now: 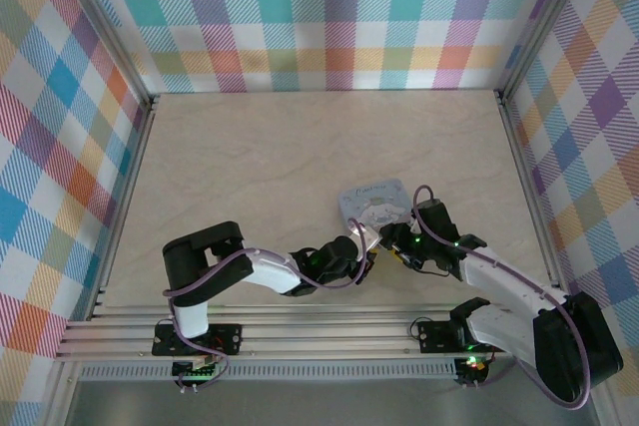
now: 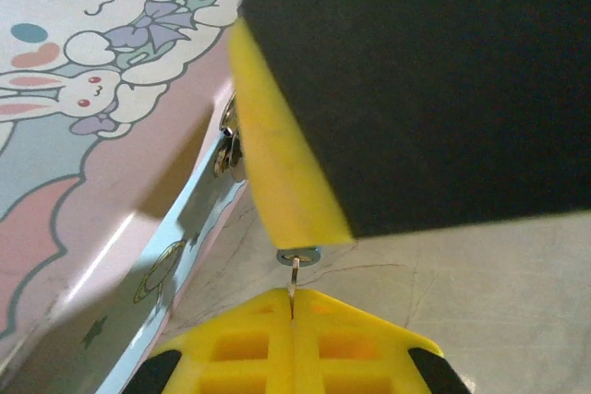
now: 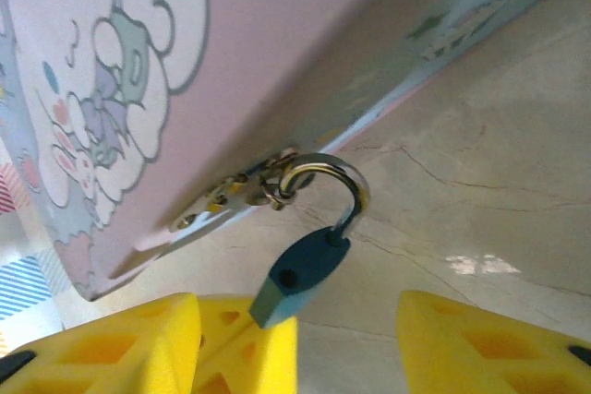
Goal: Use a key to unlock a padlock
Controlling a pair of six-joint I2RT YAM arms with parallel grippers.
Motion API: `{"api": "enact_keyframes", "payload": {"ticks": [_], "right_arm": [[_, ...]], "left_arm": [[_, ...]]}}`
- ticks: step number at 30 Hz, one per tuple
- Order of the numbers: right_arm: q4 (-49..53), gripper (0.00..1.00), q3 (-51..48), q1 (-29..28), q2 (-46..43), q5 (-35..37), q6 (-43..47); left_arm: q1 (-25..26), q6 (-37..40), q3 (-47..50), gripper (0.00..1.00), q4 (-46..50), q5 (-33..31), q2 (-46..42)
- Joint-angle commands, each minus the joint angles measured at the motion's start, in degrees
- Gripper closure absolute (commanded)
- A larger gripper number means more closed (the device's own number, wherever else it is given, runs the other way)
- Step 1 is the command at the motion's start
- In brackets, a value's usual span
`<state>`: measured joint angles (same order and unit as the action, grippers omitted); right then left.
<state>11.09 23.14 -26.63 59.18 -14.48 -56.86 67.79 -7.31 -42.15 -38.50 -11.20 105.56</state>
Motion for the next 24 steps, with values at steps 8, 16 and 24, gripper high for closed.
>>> {"api": "enact_keyframes", "payload": {"ticks": [8,16,24], "right_arm": [[0.8,0.50,1.4,-0.1,1.7,1.2,-0.8],[-0.7,0.56,1.4,-0.2,3.8,1.1,-1.4],[0.1,0.82,2.2,-0.1,4.2,1.8,-0.4]], "left_arm": [[2.6,0.1,0.4,1.00,-4.0,-4.6,1.3],[4.3,0.8,1.0,1.00,-5.3,-7.1,1.1],[5.4,1.3,0.8,1.00,-5.5,-8.9,1.4]]}}
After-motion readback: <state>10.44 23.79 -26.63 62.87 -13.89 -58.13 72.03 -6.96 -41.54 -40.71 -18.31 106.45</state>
